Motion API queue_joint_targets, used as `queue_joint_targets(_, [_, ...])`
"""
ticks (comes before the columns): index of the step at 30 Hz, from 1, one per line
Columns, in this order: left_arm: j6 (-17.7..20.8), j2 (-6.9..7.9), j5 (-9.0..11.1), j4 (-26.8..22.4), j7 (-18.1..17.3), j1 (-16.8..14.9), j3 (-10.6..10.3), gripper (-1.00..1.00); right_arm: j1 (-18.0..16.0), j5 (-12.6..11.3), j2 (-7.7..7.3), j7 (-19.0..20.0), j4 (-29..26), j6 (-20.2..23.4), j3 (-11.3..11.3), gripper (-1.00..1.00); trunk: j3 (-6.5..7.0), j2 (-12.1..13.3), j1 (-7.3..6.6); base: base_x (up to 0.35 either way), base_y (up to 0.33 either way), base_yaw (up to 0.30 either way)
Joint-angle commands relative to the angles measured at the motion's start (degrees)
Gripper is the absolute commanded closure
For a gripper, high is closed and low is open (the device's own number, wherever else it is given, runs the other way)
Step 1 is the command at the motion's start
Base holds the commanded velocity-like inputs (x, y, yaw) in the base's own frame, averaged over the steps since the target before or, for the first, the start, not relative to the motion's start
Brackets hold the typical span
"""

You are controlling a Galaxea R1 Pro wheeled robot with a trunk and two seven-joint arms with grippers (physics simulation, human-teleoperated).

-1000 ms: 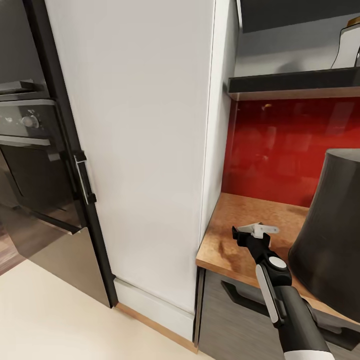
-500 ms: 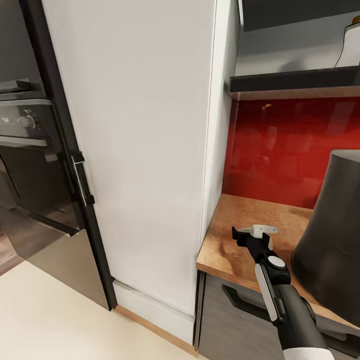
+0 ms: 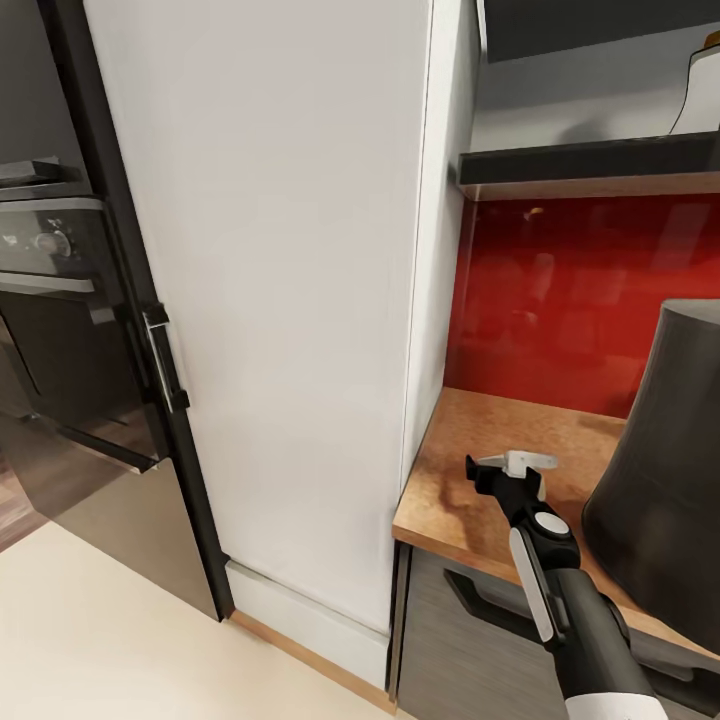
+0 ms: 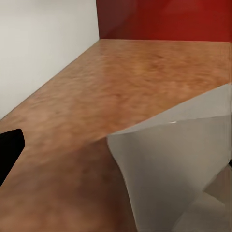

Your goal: Set up a coffee station on the kitchen countertop: keep the coffee maker on the countertop, move the bottle of coffee from the kitchen shelf to the counter next to the coffee maker, place a paper coffee filter on top of the coffee maker, put the saucer next to the coffee maker with the coffee cup on the saucer, and place the electric kettle next to the coffee maker.

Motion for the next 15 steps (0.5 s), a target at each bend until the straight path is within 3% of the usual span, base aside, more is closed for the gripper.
queue_joint_targets(1, [-0.1, 0.0, 0.0, -0.1, 0.0, 0.0, 0.1, -1.0, 0.0, 0.0, 0.03, -0.2, -0.1, 0.3, 0.0, -1.0, -0.05, 0.0, 0.0, 0.0, 0.0, 0.0])
queue_joint_targets(15, [-0.1, 0.0, 0.0, -0.1, 0.0, 0.0, 0.1, -1.0, 0.0, 0.0, 0.03, -0.6, 0.0, 0.3, 0.0, -1.0, -0.05, 0.0, 0.0, 0.0, 0.0, 0.0])
